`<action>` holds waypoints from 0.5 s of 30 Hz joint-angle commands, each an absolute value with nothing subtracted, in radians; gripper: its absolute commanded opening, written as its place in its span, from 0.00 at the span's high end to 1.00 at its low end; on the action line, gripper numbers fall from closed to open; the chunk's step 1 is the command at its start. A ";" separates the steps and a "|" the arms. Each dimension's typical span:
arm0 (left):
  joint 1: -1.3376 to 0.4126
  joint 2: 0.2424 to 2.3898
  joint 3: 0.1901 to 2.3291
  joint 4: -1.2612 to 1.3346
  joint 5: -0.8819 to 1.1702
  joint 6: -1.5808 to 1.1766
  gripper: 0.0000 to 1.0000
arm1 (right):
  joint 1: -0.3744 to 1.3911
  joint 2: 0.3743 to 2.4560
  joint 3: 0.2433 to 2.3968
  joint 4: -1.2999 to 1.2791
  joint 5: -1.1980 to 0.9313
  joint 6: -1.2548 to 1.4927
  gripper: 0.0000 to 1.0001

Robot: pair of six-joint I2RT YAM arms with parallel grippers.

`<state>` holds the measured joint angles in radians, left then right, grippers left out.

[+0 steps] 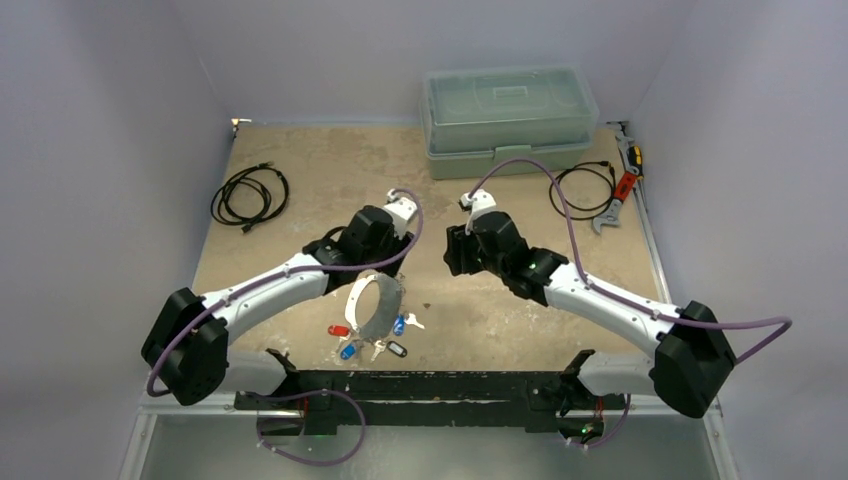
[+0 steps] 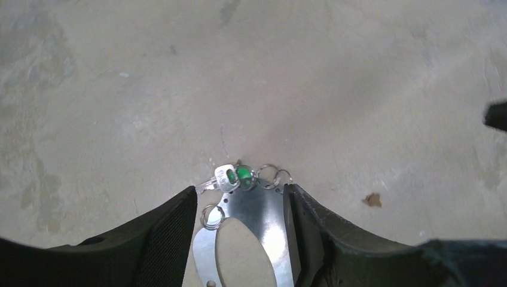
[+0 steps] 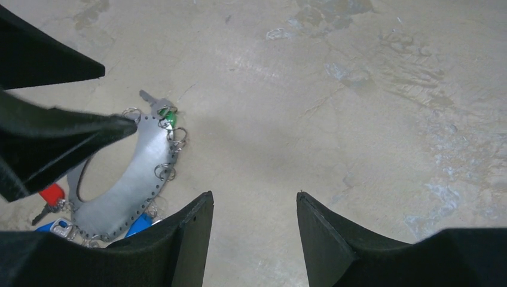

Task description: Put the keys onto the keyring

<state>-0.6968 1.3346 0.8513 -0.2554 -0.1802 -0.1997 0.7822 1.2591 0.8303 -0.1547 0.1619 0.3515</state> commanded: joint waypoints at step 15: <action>-0.730 1.493 0.845 -0.289 0.128 0.684 0.47 | 0.754 0.955 0.664 -0.176 0.173 0.380 0.41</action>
<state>-0.7334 1.4593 0.8440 -0.2726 0.0761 0.5659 0.7582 1.0000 0.6849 -0.1780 0.1654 0.3641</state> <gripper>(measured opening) 0.547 0.591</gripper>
